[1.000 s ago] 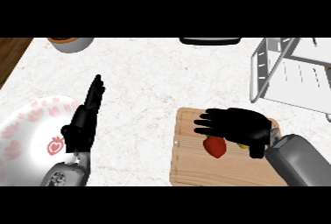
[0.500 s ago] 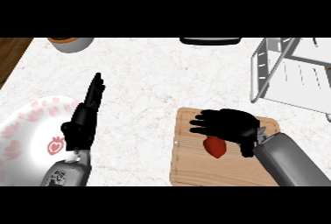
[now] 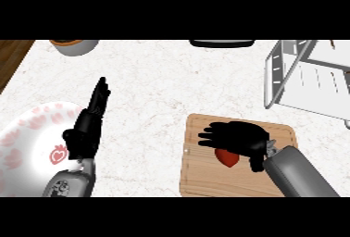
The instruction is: Pick the bell pepper from the cutting board and place it in the tiered basket
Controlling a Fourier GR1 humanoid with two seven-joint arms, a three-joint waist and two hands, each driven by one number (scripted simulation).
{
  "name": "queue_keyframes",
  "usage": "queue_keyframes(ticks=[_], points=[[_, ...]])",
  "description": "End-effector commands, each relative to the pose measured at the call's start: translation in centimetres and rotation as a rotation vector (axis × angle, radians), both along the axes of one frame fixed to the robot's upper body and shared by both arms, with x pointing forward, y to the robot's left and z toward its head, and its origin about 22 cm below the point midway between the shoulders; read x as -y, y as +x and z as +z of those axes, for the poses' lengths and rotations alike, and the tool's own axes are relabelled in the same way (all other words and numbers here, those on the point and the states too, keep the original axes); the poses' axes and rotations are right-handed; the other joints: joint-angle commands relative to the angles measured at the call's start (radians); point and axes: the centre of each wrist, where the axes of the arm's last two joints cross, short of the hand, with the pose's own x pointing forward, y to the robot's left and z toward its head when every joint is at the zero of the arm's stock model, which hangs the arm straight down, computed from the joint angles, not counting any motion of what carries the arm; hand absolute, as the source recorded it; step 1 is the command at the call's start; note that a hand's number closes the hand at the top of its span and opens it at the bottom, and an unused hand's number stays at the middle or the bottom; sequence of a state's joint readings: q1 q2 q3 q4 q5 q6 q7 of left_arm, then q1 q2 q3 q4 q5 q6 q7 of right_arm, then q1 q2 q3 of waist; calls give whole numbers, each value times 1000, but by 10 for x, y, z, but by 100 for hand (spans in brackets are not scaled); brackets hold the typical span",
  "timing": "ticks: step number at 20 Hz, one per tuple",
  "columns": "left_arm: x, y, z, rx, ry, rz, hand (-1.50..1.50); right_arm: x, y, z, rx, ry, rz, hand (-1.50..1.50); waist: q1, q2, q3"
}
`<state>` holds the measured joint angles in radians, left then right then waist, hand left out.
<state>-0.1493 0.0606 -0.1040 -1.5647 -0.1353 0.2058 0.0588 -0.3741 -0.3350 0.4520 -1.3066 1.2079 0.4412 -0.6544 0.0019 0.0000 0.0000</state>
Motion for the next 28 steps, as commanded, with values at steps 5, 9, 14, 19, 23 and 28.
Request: queue_keyframes(ticks=[5,9,14,19,23,28], points=[[2,3,-18,1,-4,-4,0,0,5,-21,-41,76,-33,150,1,1,0],[16,8,7,13,-1,-2,0,-12,2,-23,98,149,25,150,1,0,0],[-5,0,-7,-8,8,-1,0,-21,3,-36,167,178,52,150,2,0,0],[-6,-5,-8,-15,2,7,0,31,9,-37,208,31,-383,150,-16,-1,-1],[-20,-5,-8,-10,20,70,0,94,5,-43,209,-210,-926,150,-86,-8,-9],[-20,-4,-6,-12,6,43,0,81,28,-7,342,-286,-1342,150,-38,-9,-5]])
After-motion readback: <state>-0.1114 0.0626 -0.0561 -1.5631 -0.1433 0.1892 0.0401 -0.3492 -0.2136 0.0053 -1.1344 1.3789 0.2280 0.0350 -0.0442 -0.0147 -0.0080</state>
